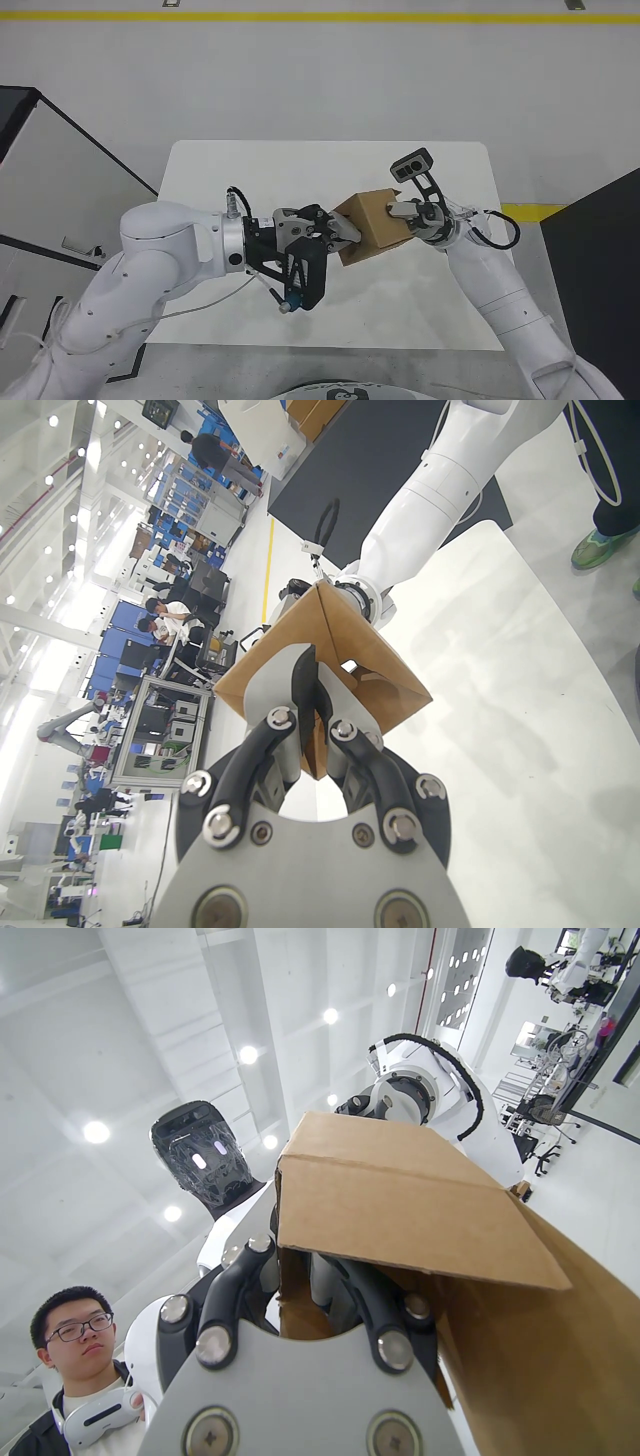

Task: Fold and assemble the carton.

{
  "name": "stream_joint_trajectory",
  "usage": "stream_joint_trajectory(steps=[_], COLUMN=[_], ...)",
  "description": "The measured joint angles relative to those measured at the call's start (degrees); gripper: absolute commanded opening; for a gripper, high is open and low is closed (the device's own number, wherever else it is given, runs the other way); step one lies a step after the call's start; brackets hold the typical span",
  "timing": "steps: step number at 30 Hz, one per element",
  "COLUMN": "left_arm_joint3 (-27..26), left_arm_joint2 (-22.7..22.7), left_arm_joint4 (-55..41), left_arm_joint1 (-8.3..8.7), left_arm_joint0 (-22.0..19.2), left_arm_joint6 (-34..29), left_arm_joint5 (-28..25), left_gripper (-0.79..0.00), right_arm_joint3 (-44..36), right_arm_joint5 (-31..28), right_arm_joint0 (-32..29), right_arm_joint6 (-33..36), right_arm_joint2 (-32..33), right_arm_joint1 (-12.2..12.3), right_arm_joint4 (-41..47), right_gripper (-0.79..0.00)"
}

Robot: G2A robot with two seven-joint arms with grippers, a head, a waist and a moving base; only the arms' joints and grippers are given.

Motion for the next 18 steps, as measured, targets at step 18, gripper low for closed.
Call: stream_joint_trajectory(steps=[18], left_arm_joint3=[0.16], left_arm_joint2=[-0.52], left_arm_joint4=[0.1], left_arm_joint1=[0.09], left_arm_joint0=[-0.11], left_arm_joint6=[-0.14], left_arm_joint5=[0.02], left_gripper=[-0.785], right_arm_joint3=[1.51], right_arm_joint5=[-0.23], right_arm_joint0=[0.33], right_arm_joint6=[0.0], right_arm_joint2=[0.4], right_arm_joint1=[-0.1], right_arm_joint4=[1.31], right_gripper=[-0.785])
